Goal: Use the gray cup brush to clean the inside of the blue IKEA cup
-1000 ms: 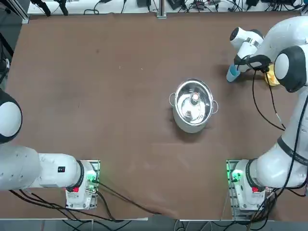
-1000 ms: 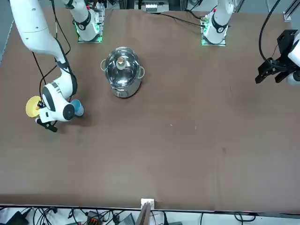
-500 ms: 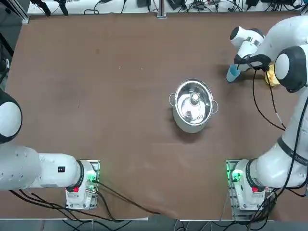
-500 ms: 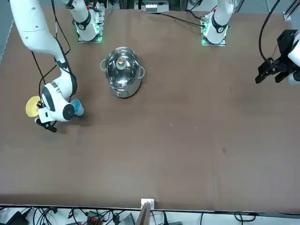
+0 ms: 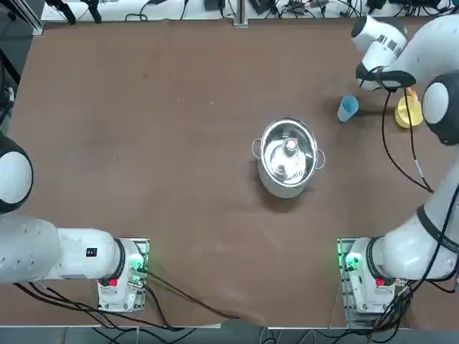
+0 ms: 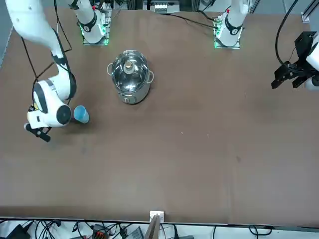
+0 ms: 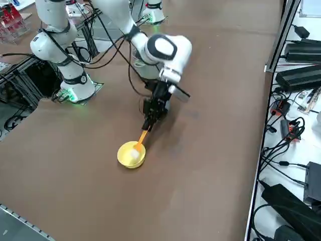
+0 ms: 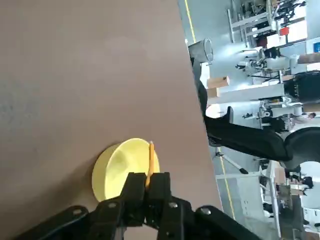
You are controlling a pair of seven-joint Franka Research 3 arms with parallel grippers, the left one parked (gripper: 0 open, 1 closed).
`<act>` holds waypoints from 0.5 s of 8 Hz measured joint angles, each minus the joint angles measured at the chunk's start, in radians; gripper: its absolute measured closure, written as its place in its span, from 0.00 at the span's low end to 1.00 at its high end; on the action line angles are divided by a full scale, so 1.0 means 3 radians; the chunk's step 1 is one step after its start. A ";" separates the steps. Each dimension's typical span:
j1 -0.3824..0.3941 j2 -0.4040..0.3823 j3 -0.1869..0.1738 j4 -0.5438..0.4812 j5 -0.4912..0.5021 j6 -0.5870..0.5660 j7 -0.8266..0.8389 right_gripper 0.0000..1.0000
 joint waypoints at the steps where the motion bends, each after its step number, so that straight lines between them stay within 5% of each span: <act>1: 0.0001 -0.0180 0.0006 0.0014 0.0246 -0.0002 -0.0266 0.97; 4: 0.0004 -0.0684 0.0024 0.0139 0.1171 -0.0018 -0.1049 0.97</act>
